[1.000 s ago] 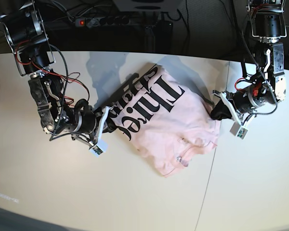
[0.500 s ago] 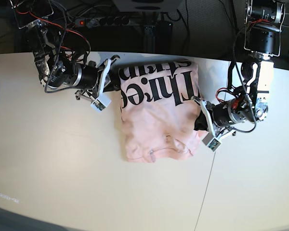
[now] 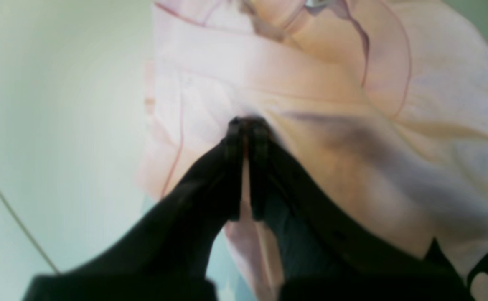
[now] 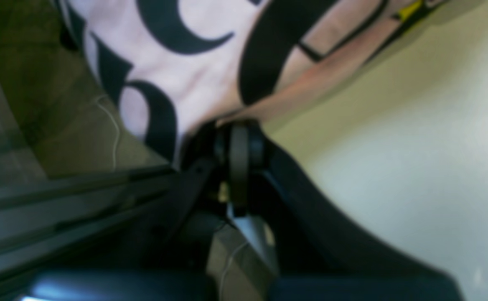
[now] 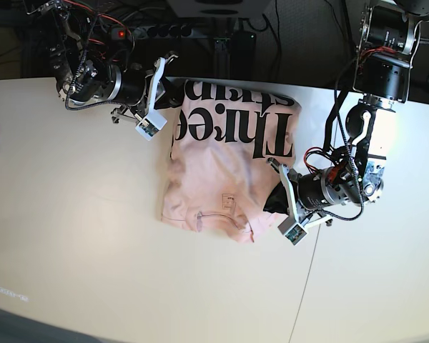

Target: Fold the T-shirt properly

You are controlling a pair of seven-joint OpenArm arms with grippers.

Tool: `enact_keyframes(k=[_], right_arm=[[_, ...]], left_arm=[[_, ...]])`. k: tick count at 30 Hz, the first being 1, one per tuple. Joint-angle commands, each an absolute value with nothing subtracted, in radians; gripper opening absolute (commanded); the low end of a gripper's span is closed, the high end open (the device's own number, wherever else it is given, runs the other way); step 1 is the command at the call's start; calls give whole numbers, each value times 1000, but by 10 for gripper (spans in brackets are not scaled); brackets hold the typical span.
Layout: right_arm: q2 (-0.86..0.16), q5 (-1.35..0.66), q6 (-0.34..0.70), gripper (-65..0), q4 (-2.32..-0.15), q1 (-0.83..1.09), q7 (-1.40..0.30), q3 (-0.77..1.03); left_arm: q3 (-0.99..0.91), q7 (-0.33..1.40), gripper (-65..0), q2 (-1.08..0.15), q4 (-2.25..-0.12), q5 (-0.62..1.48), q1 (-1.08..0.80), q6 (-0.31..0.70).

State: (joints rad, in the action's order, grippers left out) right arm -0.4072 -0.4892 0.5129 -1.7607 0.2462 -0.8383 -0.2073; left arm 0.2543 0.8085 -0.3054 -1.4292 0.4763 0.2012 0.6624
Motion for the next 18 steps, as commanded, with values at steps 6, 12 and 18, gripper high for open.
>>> enact_keyframes(k=[6,12,18], right_arm=[[-418,-462,504,-650,-1769,224,-821,-80],[-419,-495,504,-650,-1769,222,-818,102],[-453,-544,504,-650,-1769,226,-824,233]], left_arm=[[247,844,-619,-380,-1443,599,288,669],[150,904,-619,-441,-1445,720,304,670],[-5,980,-619,-483,-1445,807,287,671]])
